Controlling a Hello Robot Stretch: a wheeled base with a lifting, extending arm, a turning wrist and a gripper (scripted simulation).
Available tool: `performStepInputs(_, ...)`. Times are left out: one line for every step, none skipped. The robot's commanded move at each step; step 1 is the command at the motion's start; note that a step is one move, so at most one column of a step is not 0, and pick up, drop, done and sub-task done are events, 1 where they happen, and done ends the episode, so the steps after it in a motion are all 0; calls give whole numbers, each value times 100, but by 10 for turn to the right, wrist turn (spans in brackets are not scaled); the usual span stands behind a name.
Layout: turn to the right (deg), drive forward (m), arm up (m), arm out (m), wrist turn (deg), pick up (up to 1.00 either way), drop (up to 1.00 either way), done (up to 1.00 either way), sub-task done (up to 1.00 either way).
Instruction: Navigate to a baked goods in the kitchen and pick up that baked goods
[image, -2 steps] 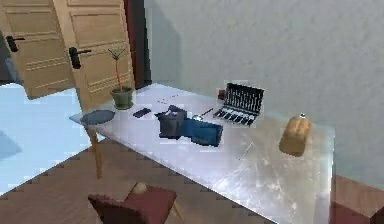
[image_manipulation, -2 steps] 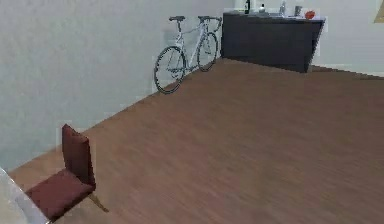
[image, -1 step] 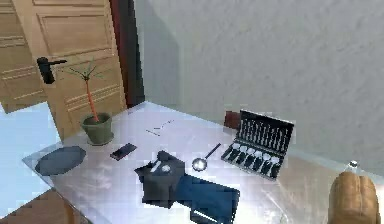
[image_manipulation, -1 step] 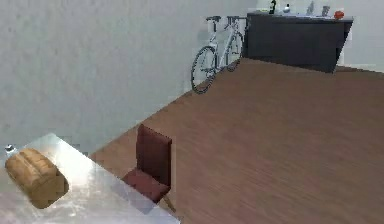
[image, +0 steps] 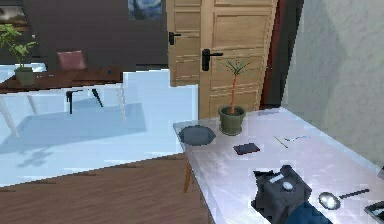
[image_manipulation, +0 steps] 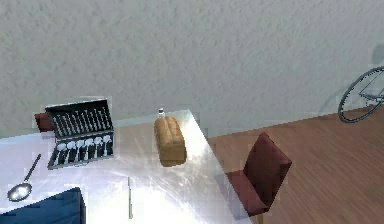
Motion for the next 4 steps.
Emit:
performStepInputs(0, 0, 50, 0, 0, 0, 0, 0, 0)
performStepInputs(0, 0, 34, 0, 0, 0, 0, 0, 0)
performStepInputs(0, 0, 0, 44, 0, 0, 0, 0, 0)
performStepInputs(0, 0, 0, 0, 450, 0, 0, 0, 0)
